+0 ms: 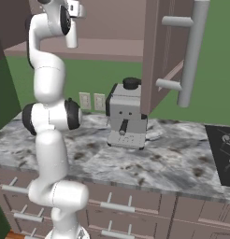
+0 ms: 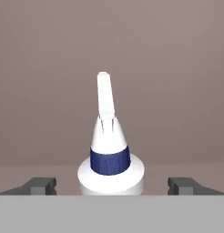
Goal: Open the cabinet. Pick the spray and place it next to the sink. Then close the cabinet.
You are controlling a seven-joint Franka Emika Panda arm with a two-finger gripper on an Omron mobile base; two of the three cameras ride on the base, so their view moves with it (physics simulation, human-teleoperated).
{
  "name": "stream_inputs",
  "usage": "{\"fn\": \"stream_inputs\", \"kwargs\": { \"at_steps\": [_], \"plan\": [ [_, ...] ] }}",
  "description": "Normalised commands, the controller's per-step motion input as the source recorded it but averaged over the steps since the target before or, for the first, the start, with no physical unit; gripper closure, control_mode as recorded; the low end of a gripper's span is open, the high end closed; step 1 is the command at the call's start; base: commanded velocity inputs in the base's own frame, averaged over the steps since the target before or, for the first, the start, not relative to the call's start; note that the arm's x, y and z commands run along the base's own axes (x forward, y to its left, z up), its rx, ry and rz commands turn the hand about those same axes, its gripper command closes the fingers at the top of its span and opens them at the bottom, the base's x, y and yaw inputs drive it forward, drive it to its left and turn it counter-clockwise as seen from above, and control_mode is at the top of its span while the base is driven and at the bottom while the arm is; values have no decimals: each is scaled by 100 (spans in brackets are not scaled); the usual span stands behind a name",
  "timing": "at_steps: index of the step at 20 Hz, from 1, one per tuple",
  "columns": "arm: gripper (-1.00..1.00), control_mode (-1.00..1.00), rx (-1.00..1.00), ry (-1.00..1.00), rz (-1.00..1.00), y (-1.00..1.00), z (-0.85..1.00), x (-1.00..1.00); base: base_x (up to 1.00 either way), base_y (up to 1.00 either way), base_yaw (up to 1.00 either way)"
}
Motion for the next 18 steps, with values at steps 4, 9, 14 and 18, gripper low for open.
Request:
{"fn": "stream_inputs", "kwargs": {
  "at_steps": [4,9,14,18],
  "plan": [
    [100,-100,3,0,0,4,0,0,0,0,0],
    [100,-100,6,0,0,0,-3,-9,0,0,0],
    [100,-100,6,0,0,1,-6,-26,0,0,0],
    [100,-100,6,-4,0,0,-17,-58,0,0,0]
  ]
}}
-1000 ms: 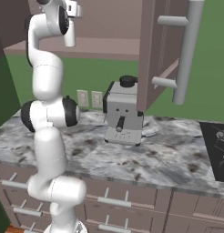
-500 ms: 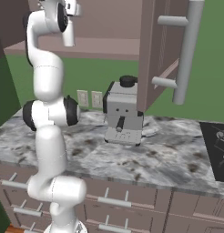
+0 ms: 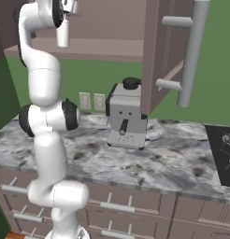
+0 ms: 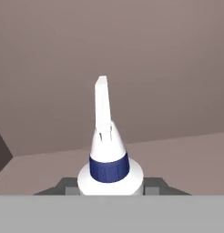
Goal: Open the cabinet. Pick the spray and place it next to the sink. Then close the cabinet.
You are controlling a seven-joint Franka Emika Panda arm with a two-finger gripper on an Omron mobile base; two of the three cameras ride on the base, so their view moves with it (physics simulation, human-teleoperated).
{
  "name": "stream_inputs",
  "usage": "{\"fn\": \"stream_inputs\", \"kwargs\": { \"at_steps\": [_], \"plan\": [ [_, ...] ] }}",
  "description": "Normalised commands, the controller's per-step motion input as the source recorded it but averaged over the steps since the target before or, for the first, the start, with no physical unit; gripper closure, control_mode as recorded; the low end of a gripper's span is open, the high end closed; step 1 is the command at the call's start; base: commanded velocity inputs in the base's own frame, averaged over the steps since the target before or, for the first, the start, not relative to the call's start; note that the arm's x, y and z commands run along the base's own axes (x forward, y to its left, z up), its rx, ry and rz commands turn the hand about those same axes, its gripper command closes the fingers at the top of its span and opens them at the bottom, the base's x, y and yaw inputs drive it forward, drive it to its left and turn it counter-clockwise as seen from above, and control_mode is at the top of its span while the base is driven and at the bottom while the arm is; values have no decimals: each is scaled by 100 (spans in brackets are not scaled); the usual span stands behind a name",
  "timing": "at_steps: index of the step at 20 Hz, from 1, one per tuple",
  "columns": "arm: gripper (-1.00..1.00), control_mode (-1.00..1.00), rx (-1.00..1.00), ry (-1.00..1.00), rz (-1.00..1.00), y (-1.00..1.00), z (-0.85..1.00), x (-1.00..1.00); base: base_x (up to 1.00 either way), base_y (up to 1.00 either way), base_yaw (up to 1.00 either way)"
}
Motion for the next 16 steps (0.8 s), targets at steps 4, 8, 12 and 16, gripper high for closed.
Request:
{"fn": "stream_inputs", "kwargs": {
  "at_steps": [4,8,12,16],
  "plan": [
    [100,-100,2,-12,0,0,-30,-77,0,0,0],
    [100,-100,0,-21,0,0,-51,-91,0,0,0],
    [100,-100,0,-15,0,0,-52,-88,0,0,0],
    [100,-100,0,-5,0,-5,-47,-83,0,0,0]
  ]
}}
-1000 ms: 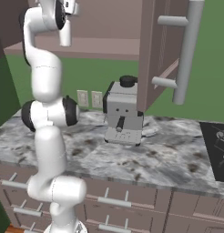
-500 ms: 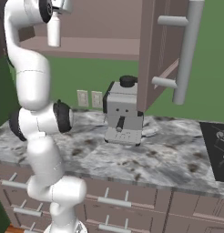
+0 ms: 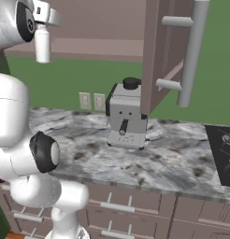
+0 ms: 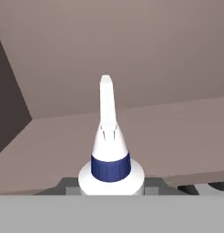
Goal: Open the cabinet. Pick the spray and place it next to the sink. Then close the cabinet.
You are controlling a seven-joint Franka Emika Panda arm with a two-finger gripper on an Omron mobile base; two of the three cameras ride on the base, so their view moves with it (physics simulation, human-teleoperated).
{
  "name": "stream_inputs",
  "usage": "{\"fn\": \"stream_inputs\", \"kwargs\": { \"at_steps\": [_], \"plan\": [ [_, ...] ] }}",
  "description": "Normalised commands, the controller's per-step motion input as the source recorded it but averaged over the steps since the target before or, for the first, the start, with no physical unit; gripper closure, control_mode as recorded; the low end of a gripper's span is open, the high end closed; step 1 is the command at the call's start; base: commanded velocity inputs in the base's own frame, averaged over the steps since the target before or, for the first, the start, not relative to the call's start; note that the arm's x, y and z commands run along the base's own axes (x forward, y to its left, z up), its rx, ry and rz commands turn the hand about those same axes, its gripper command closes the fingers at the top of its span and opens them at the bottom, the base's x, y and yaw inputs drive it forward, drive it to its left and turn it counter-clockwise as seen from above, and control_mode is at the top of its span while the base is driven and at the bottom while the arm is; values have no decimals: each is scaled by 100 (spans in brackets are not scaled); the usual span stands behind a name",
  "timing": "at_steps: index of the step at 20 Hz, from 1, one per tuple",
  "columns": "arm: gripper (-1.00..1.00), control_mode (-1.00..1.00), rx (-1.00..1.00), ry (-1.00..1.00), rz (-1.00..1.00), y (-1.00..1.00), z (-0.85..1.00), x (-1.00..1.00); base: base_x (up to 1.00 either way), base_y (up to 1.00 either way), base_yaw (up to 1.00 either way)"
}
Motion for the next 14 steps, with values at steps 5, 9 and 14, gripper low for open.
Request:
{"fn": "stream_inputs", "kwargs": {
  "at_steps": [5,9,14],
  "plan": [
    [100,-100,1,0,0,-8,-36,-79,0,0,0],
    [100,-100,1,0,0,-12,-32,-83,0,0,0],
    [100,-100,0,-1,0,-13,-43,-71,0,0,0]
  ]
}}
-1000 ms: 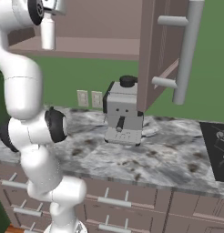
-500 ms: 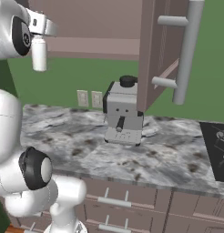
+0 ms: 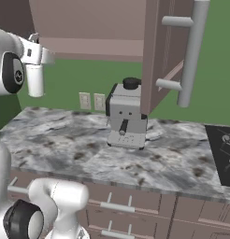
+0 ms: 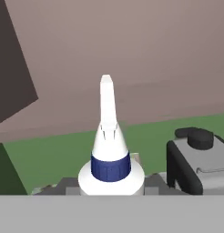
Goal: Open the cabinet. Pick the spray and place it next to the sink. Then close the cabinet.
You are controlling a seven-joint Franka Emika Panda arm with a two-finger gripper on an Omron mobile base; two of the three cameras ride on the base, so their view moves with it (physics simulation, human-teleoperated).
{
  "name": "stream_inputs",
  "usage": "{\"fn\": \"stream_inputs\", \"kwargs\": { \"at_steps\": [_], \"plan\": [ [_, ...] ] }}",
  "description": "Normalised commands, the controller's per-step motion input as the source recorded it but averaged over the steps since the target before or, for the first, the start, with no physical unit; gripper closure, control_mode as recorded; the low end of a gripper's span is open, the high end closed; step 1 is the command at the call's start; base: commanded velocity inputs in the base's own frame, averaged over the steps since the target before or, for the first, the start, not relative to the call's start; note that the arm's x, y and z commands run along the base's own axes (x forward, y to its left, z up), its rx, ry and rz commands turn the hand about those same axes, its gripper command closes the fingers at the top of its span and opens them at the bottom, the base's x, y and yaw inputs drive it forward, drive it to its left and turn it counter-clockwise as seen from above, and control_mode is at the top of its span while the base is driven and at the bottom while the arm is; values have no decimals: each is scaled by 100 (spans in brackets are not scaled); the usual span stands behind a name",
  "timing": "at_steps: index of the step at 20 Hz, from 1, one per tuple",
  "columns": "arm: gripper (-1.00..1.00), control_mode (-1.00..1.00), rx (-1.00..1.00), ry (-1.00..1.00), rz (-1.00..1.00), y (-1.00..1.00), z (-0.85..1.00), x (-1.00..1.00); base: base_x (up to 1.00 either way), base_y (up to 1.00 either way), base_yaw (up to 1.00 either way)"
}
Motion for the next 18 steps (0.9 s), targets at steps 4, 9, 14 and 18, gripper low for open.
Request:
{"fn": "stream_inputs", "kwargs": {
  "at_steps": [4,9,14,18],
  "plan": [
    [100,-100,0,-1,0,-18,-45,-58,0,0,0],
    [100,-100,0,0,1,-21,-42,-59,0,0,0],
    [100,-100,0,0,0,-20,-37,-61,0,0,0],
    [100,-100,-1,0,0,-17,-43,-40,0,0,0]
  ]
}}
